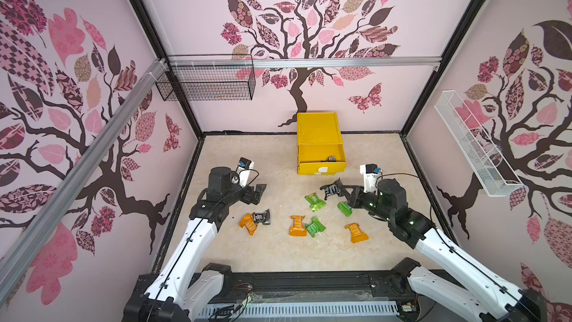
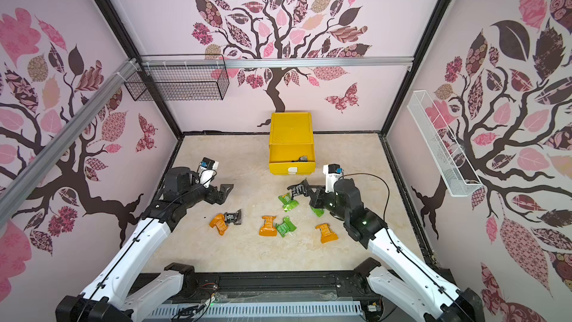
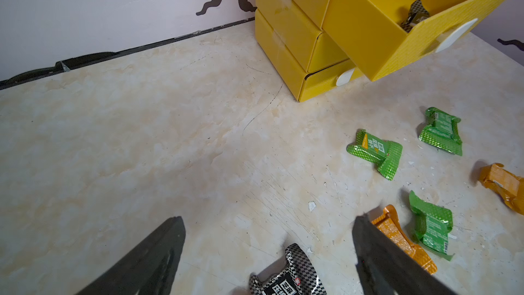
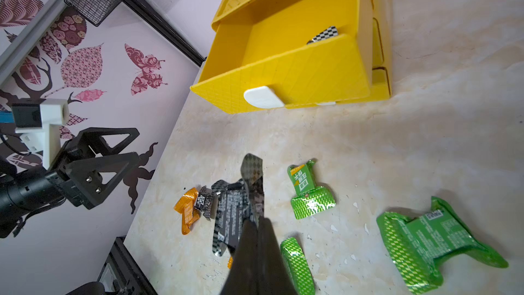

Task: Place the cookies into the drawer by color
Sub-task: Pick up the cookie at the center of the board, then place the cookie in the drawer.

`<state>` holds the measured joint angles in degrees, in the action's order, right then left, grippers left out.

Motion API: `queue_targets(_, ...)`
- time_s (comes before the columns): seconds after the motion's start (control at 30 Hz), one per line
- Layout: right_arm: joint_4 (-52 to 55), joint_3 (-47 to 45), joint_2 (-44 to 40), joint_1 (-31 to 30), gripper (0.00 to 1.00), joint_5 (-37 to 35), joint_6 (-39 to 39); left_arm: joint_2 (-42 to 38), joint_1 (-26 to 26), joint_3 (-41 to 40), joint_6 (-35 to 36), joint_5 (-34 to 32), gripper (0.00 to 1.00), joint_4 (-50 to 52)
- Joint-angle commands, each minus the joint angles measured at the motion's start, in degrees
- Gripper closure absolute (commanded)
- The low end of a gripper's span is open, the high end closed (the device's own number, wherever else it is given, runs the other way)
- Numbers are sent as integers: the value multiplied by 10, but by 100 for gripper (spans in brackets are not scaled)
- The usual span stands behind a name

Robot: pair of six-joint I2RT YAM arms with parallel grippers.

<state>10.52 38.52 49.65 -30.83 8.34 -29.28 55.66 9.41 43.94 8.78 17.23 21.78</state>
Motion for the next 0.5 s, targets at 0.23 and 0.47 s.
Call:
queue_targets(0.23, -15, 124, 82, 0, 100, -12, -9, -14, 0, -1, -17, 49, 3, 1)
queue_targets(0.47, -41, 208, 170, 1, 100, -38, 1, -16, 0, -2, -17, 60, 3, 1)
